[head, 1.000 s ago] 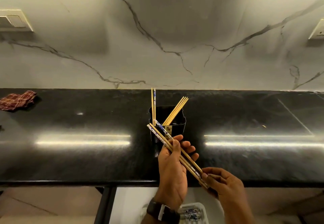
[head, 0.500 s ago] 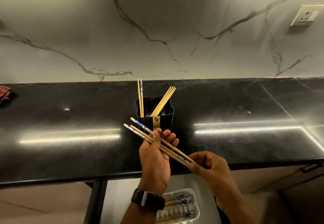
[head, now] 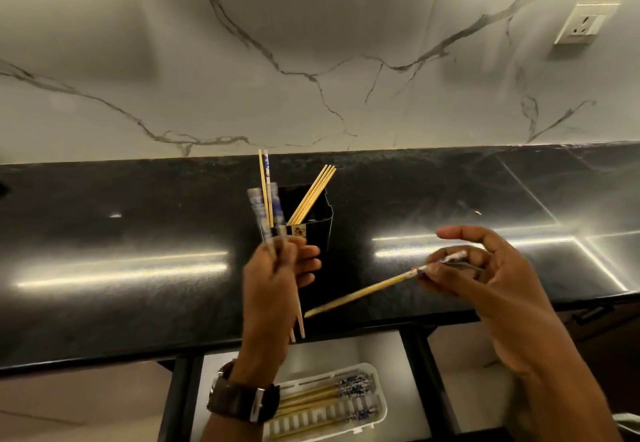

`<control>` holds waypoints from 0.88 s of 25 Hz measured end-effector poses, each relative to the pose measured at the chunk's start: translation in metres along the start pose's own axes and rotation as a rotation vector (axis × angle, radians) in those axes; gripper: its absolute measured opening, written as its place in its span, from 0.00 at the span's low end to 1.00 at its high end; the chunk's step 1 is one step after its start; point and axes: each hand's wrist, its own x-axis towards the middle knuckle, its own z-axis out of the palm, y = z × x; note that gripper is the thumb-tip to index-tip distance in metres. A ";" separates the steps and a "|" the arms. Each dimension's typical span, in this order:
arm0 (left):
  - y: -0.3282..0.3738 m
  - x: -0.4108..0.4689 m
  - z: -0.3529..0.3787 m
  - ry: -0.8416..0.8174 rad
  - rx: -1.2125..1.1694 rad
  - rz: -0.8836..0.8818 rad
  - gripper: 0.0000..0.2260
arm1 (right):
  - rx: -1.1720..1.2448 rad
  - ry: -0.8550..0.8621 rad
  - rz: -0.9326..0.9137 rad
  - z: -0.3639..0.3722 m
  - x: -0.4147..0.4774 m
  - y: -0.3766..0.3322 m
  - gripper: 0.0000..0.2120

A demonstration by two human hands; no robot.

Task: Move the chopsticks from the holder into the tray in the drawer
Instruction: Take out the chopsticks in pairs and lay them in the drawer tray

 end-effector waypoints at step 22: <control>-0.029 -0.024 0.016 -0.703 -0.272 -0.615 0.12 | -0.271 -0.195 -0.062 0.080 0.035 0.049 0.17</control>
